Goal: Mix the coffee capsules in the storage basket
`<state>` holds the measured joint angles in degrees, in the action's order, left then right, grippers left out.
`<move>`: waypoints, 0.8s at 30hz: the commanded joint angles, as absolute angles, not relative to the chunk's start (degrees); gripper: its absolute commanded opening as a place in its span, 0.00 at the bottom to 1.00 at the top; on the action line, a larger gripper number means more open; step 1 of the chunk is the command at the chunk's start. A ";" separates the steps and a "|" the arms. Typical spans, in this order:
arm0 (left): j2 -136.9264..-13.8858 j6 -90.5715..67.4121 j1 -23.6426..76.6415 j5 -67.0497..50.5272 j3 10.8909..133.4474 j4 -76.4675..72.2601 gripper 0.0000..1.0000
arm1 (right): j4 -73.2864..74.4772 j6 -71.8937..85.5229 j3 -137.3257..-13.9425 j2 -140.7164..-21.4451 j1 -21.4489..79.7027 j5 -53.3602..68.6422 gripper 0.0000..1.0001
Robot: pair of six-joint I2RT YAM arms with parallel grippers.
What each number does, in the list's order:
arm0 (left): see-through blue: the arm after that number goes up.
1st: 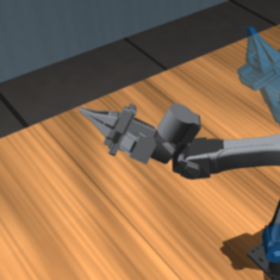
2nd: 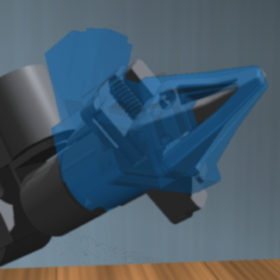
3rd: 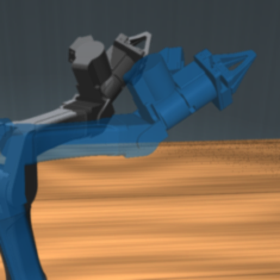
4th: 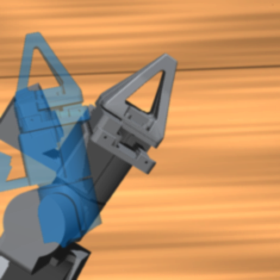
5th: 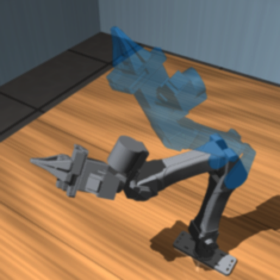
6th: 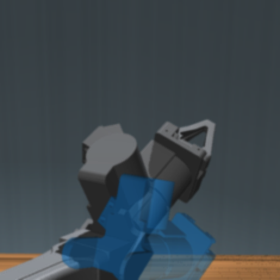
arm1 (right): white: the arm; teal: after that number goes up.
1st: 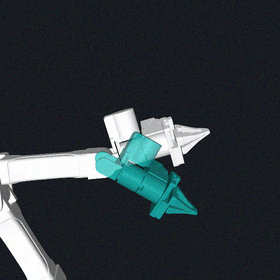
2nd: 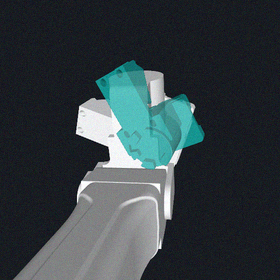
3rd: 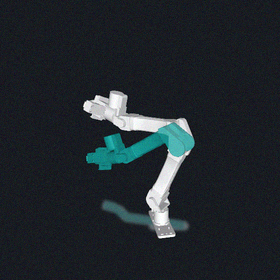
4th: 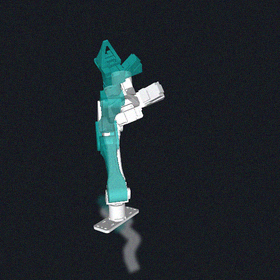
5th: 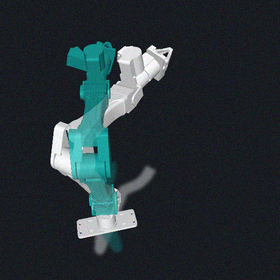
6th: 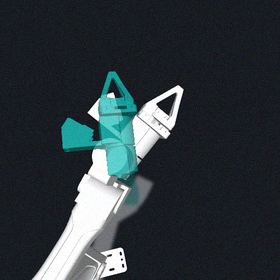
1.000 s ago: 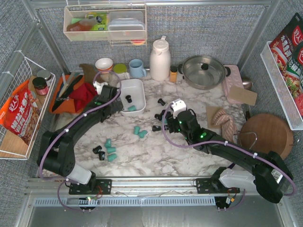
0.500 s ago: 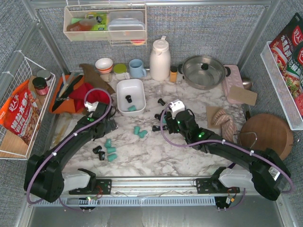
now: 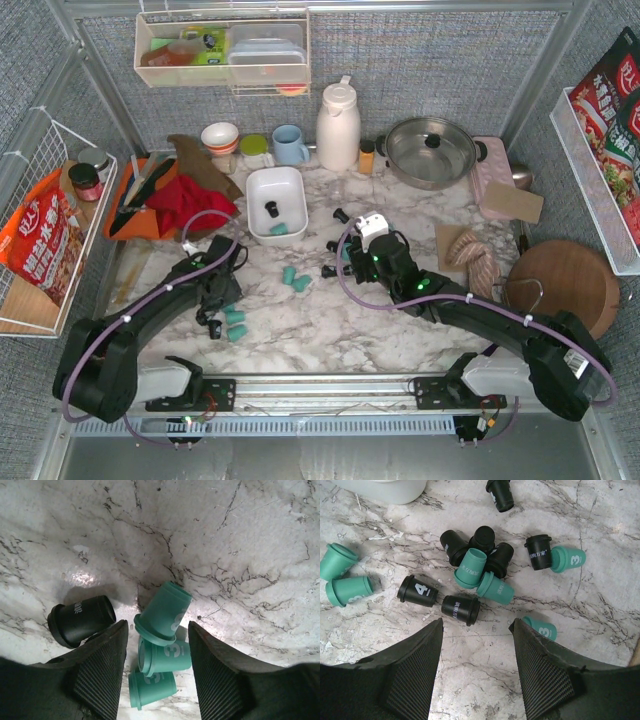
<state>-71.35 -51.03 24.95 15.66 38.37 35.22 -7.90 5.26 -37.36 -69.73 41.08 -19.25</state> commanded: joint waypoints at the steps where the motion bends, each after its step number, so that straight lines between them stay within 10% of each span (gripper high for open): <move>1: -73.44 -50.11 24.90 15.55 37.95 32.74 0.60 | -9.20 5.36 -37.73 -69.79 41.14 -19.63 0.62; 24: -76.34 -46.02 24.93 16.49 40.34 27.75 0.52 | -9.19 5.19 -37.97 -70.38 41.18 -19.75 0.63</move>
<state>-77.93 -47.35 24.97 15.55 39.16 29.50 -7.92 5.21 -37.39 -70.06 41.08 -19.27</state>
